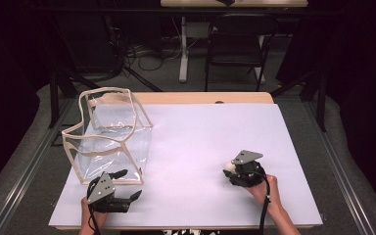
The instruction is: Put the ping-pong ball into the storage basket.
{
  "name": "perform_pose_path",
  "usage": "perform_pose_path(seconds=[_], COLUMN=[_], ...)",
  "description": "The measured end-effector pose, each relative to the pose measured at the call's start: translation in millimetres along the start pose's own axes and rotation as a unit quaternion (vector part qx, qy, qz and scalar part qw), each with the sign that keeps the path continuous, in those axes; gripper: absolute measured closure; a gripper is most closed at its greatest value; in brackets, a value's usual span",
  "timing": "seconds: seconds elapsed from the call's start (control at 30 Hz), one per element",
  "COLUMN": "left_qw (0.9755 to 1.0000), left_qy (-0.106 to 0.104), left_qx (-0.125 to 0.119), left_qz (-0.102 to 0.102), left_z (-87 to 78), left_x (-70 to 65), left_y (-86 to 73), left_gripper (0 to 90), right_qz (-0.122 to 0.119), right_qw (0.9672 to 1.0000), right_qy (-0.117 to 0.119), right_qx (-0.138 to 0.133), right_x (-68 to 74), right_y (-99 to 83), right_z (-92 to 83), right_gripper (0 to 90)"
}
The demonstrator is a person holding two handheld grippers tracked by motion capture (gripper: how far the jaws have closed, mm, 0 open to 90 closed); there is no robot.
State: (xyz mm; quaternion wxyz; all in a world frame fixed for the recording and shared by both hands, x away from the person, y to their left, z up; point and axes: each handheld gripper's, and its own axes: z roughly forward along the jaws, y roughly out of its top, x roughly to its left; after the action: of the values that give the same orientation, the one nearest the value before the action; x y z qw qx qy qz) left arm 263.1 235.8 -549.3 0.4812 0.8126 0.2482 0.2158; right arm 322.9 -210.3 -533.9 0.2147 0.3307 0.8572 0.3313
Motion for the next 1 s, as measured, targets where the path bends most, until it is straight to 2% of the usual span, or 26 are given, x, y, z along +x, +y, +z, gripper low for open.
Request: perform_pose_path(seconds=[0.73,0.93,1.0], left_qw=[1.0000,1.0000,1.0000], left_qy=[-0.006,-0.003,-0.001], left_qx=[-0.004,0.001,-0.005], left_qz=[0.000,-0.002,-0.004], left_z=[-0.4,1.2,0.5], left_x=[-1.3,0.0,-0.2], left_y=[0.3,0.2,0.1], left_gripper=[16.1,16.1,16.1], right_qz=[-0.003,-0.004,-0.002], right_qw=[0.9998,0.9997,0.9997], right_qy=[-0.006,-0.006,-0.004], right_qx=[-0.021,-0.023,-0.024], right_x=[-3.5,-3.6,-4.4], right_y=[9.2,10.7,10.8], right_z=[-13.2,-15.4,-15.9], right_gripper=[50.8,50.8,50.8])
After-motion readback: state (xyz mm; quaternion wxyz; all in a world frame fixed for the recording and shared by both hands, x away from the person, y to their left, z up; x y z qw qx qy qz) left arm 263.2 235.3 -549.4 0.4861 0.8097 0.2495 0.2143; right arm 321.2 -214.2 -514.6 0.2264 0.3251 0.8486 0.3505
